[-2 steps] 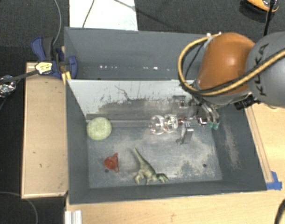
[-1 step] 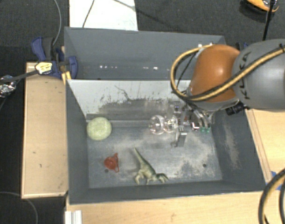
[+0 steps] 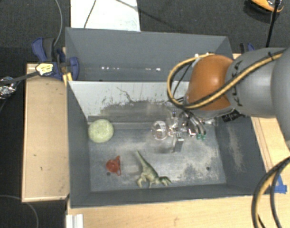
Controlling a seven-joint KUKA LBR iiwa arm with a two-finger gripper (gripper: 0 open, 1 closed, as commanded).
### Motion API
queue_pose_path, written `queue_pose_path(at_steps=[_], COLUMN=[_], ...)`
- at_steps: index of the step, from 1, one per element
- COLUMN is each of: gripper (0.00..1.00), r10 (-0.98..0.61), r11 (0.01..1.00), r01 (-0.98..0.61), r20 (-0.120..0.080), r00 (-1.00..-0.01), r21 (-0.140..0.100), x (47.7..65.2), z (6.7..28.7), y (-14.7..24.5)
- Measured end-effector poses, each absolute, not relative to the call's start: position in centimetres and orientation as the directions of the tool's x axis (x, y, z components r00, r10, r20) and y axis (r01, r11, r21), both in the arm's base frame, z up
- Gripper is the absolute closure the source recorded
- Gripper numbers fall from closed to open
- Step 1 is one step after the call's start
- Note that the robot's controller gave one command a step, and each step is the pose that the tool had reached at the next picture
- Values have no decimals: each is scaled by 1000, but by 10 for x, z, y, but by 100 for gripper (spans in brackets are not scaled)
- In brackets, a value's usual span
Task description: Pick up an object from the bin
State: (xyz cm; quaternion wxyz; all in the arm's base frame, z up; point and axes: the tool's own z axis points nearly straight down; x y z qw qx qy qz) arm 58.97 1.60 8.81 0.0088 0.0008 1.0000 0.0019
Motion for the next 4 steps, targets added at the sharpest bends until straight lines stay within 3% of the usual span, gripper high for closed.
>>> queue_pose_path(at_steps=[1, 2, 3, 4], gripper=[0, 0, 100, 100], r10=[-12, 39, 35, 35], r11=[1000, 999, 999, 999], r01=[-12, 39, 35, 35], r20=[-8, -21, -8, -8], r00=[-1000, -999, -999, -999], r21=[1, 5, 1, 1], x=[591, 590, 592, 592], z=[123, 87, 70, 70], y=[19, 26, 2, 2])
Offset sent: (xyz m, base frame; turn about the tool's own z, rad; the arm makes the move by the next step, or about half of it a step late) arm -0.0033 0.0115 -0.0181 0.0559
